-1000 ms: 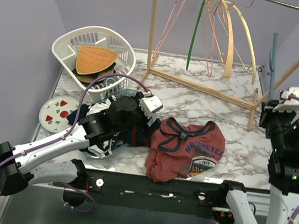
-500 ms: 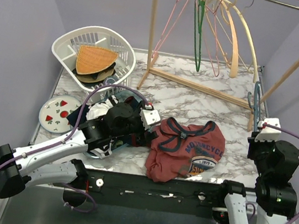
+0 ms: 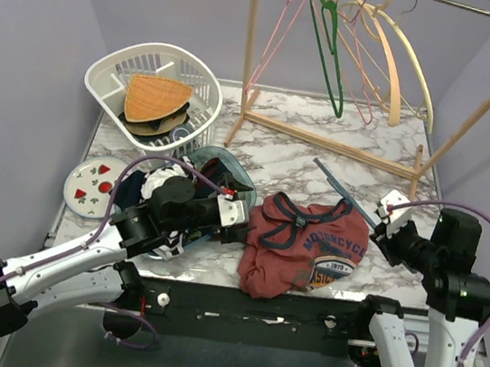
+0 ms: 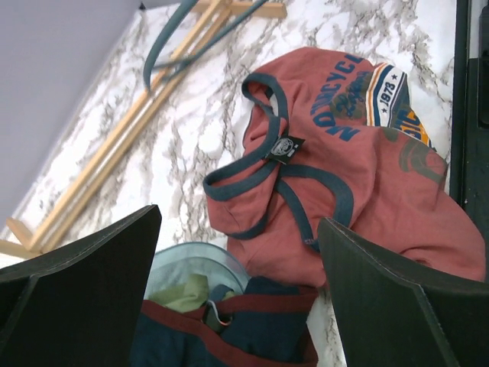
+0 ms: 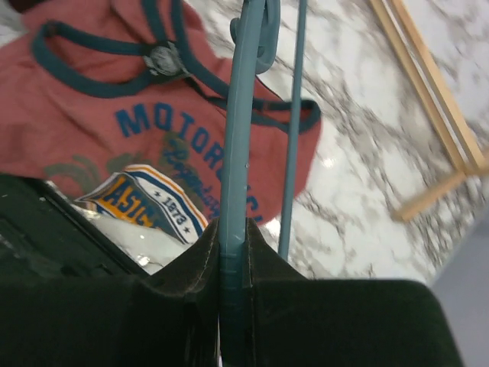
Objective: Place the tank top on the hanger
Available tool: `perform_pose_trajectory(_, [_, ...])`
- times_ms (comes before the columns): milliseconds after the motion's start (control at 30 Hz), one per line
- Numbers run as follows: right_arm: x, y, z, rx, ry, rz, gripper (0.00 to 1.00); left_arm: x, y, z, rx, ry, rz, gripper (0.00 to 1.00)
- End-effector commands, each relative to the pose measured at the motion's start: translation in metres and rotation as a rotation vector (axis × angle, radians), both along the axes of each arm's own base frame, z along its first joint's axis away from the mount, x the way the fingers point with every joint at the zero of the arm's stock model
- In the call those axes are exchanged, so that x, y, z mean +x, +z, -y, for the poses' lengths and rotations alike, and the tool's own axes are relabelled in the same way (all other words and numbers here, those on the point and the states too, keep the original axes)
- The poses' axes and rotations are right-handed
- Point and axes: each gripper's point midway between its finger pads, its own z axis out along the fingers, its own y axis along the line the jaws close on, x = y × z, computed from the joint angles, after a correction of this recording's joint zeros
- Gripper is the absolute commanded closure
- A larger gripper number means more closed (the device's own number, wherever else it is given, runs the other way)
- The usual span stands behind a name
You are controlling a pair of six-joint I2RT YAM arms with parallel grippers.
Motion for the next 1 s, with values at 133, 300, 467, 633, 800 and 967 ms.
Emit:
perform_pose_trajectory(133, [-0.019,0.024,-0.069,0.128,0.627,-0.020,0.99,-0.010,0.041,-0.001,0.035,-0.126,0.241,0.01])
perform_pose_trajectory(300, [-0.023,0.021,-0.082,0.185,0.746,0.002,0.99,-0.011,0.036,0.006,0.083,-0.172,0.216,0.02])
perform_pose_trajectory(467, [-0.028,0.014,-0.090,0.187,0.826,0.042,0.99,-0.004,0.031,0.012,0.106,-0.170,0.204,0.03])
perform_pose_trajectory(633, [-0.030,0.005,-0.095,0.217,0.865,-0.023,0.98,0.013,0.040,0.018,0.129,-0.120,0.229,0.05])
perform_pose_trajectory(800, [-0.033,0.004,-0.108,0.240,0.929,-0.065,0.96,0.024,0.036,0.022,0.163,-0.100,0.238,0.11])
perform_pose_trajectory(967, [-0.027,0.005,-0.116,0.256,0.929,-0.083,0.97,0.019,0.015,0.025,0.212,-0.144,0.185,0.38])
